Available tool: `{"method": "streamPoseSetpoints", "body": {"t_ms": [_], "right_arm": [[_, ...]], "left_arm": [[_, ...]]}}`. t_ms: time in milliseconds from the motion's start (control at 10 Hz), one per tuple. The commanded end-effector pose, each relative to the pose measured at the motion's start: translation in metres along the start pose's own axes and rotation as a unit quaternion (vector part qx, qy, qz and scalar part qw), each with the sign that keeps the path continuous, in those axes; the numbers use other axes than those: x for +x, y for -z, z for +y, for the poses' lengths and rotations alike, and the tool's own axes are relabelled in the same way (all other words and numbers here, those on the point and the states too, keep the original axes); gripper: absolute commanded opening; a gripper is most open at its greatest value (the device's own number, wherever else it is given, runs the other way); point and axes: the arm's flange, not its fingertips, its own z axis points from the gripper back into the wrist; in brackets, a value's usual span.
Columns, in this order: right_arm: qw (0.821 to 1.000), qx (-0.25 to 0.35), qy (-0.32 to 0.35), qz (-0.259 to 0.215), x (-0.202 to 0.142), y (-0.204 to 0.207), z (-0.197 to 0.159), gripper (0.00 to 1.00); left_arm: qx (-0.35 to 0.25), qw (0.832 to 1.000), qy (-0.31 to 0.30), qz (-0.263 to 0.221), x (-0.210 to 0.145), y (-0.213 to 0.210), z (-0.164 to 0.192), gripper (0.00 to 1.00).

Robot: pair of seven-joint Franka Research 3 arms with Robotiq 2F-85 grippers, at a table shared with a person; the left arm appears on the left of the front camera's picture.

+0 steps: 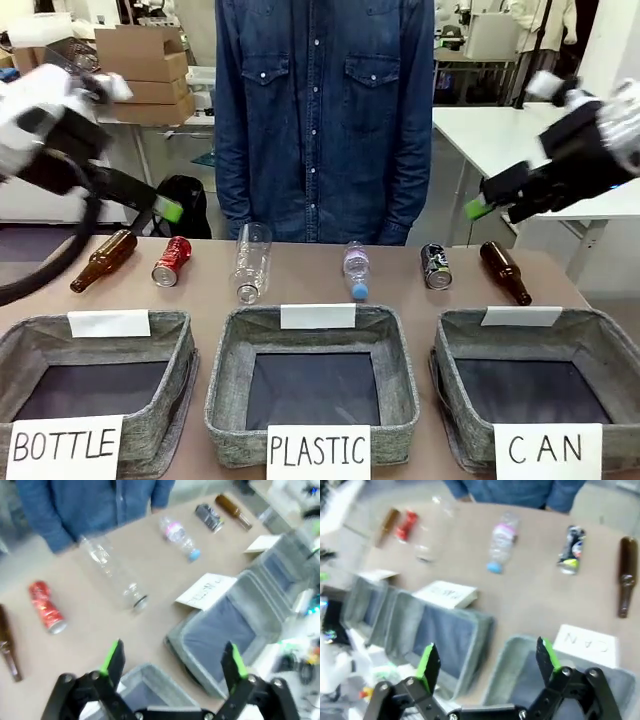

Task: Sort the can waste into the basket.
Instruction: Pick up the can waste from the table and place it in the right Fabric basket.

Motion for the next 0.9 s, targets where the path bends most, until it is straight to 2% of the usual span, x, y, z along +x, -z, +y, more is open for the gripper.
{"method": "streamPoseSetpoints", "body": {"t_ms": [0,200,300,400,500,600,800], "right_arm": [[0.949,0.240,0.198,-0.045,-0.028,-0.035,-0.042,1.00],[0.912,0.319,0.234,-0.106,-0.039,-0.047,-0.074,1.00],[0.910,0.304,0.258,-0.114,-0.042,-0.047,-0.082,1.00],[0.906,0.290,0.289,-0.111,-0.042,-0.046,-0.089,1.00],[0.915,0.227,0.309,-0.126,-0.043,-0.045,-0.090,1.00],[0.917,0.293,0.253,-0.100,-0.021,-0.070,-0.095,1.00],[0.917,0.293,0.253,-0.100,-0.021,-0.070,-0.095,1.00]], "left_arm": [[-0.054,0.990,-0.103,-0.074,-0.084,-0.031,0.044,1.00],[-0.144,0.969,-0.140,-0.147,-0.129,-0.039,0.087,1.00],[-0.184,0.954,-0.143,-0.188,-0.144,-0.042,0.101,1.00],[-0.199,0.945,-0.164,-0.202,-0.147,-0.039,0.111,1.00],[-0.167,0.945,-0.225,-0.171,-0.142,-0.031,0.120,1.00],[-0.169,0.953,-0.165,-0.191,-0.113,-0.069,0.141,1.00],[-0.169,0.953,-0.165,-0.191,-0.113,-0.069,0.141,1.00]]}}
